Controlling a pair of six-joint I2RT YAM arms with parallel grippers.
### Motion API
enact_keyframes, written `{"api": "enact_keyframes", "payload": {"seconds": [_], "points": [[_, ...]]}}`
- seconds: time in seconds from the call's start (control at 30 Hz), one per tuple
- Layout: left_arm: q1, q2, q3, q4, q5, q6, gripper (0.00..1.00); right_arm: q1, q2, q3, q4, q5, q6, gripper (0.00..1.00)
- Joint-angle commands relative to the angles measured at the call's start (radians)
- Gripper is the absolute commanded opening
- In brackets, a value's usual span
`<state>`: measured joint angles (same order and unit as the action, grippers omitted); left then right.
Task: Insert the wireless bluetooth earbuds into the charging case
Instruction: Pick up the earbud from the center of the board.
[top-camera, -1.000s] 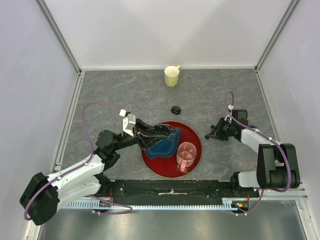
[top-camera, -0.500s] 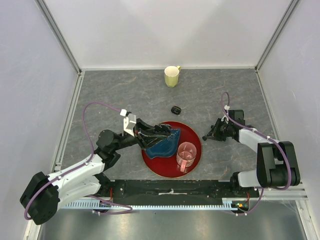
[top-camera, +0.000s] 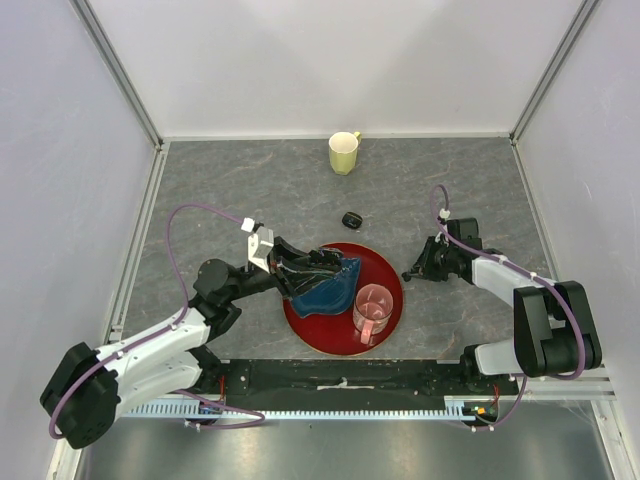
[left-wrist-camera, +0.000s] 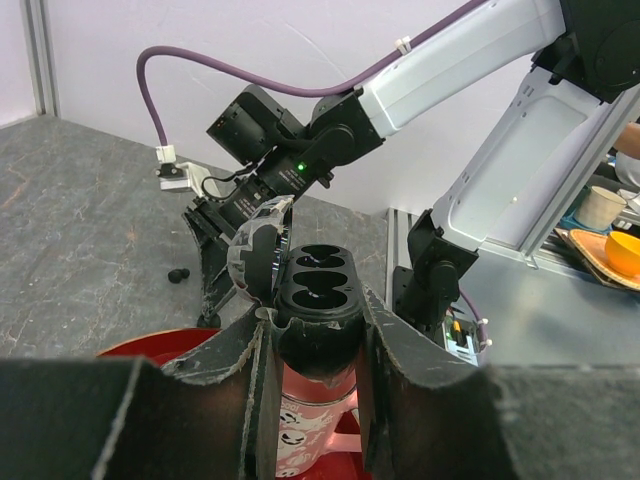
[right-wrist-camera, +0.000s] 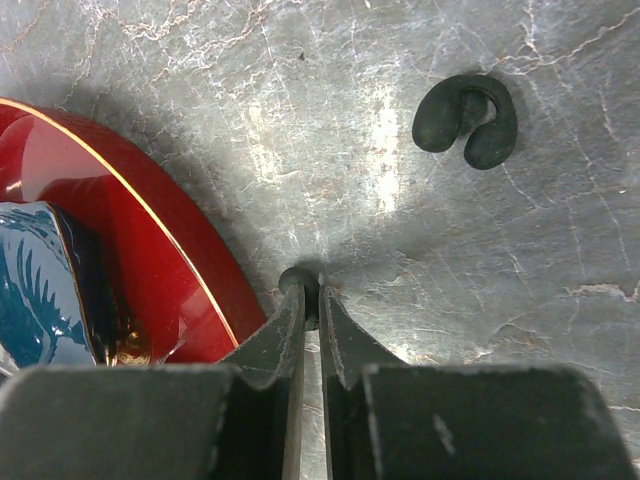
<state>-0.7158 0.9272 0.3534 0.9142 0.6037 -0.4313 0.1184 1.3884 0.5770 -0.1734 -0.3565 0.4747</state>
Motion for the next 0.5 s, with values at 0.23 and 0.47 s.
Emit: {"api": "enact_keyframes", "payload": {"seconds": [0.23, 0.47], "points": [[-0.005, 0.016, 0.002, 0.025, -0.009, -0.044, 0.02, 0.021, 0.038, 0.023, -0.009, -0.002, -0.028, 0.16], [-0.005, 0.018, 0.004, 0.022, -0.007, -0.041, 0.02, 0.024, 0.046, 0.024, 0.006, -0.022, -0.028, 0.18]]}}
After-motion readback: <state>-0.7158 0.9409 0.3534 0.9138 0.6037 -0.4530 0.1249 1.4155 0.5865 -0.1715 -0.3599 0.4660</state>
